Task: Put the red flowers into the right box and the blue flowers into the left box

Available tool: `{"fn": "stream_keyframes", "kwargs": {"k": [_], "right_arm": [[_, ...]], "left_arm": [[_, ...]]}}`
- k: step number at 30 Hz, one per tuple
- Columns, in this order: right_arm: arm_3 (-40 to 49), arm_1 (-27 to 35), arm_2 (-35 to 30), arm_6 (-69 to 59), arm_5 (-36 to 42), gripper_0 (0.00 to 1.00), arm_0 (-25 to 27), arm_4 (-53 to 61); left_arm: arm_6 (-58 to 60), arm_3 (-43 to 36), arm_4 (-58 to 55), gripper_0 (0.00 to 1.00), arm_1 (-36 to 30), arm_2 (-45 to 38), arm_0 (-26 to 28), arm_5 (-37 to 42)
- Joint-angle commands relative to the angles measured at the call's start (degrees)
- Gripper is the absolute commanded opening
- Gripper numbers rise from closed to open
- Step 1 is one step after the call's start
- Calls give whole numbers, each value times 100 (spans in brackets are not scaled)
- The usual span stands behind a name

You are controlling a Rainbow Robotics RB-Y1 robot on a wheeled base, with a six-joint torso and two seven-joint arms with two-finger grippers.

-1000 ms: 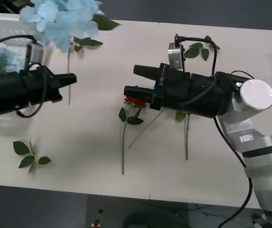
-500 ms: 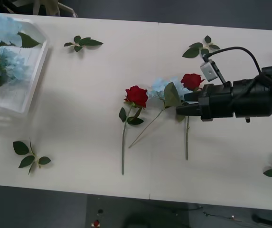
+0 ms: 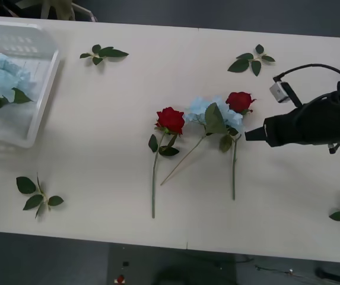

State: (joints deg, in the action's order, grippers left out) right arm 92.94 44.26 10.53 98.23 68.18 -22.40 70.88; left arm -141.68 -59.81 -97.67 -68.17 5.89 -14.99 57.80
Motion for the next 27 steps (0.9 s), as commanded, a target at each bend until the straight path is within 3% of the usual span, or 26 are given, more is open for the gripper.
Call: {"fn": "stream_keyframes", "kwargs": {"k": [1,8,11,12,13,18,27], "right_arm": [[-30,214,310,-841,-173,84,-327,-549],[-892,-102,529,-867,-569,84,-696,-760],[-1094,-252,529,-841,-578,83,-810,-910],[-1296,-427,538,-823,-578,83,-907,-1121],[-1375,-498,529,-823,-586,84,-942,-1209],[-1806,-858,573,-779,-639,83,-1153,-1674],[-2069,-981,1171,-771,-938,83,-1373,-1762]], "left_arm": [[-105,75,371,1,-188,0,-171,21],[-123,374,521,1,-170,0,-171,-67],[-131,374,494,9,-170,0,-171,-67],[-131,383,398,43,-170,0,-171,-67],[-131,383,371,53,-170,0,-171,-58],[-175,374,213,70,-170,0,-171,-67],[-395,268,-279,89,-188,0,-162,-58]]}}
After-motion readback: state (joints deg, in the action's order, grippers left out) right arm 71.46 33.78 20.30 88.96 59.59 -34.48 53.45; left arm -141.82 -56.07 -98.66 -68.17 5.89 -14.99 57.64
